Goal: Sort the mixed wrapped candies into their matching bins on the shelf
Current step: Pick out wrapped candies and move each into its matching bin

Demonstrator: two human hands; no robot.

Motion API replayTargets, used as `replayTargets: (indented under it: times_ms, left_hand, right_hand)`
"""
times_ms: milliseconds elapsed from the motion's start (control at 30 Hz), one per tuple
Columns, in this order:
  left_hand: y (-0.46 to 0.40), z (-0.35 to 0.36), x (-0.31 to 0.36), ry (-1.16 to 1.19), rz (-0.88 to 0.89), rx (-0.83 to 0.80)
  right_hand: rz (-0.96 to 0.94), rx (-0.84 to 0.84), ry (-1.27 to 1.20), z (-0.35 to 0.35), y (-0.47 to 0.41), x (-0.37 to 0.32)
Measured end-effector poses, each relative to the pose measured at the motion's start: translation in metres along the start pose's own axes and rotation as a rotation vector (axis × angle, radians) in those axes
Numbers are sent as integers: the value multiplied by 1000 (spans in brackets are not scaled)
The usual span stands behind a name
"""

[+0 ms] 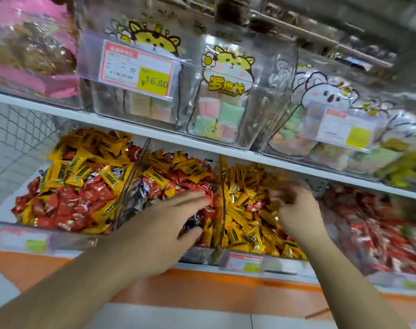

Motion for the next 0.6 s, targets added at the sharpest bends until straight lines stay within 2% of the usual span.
replayTargets:
  times_ms: [200,367,600]
  left_hand:
    - [-11,37,17,-27,64,-55]
    - [-10,41,14,-24,81,-29]
    - [-9,42,14,-17,77,-49]
  right_hand:
    - [-5,-230,147,15,1,14]
    - [-30,-306,224,32,-9,14]
    - [15,-206,113,39,-13,22]
Point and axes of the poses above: each hand's wrist, its own y-axis away from the middle knuckle, its own z-axis out of the palm, x = y × z, the point moved 1 cm from there along -y, towards the middle knuckle, and after that the axes turned 12 degrees about -z, right-handed, at the moved point
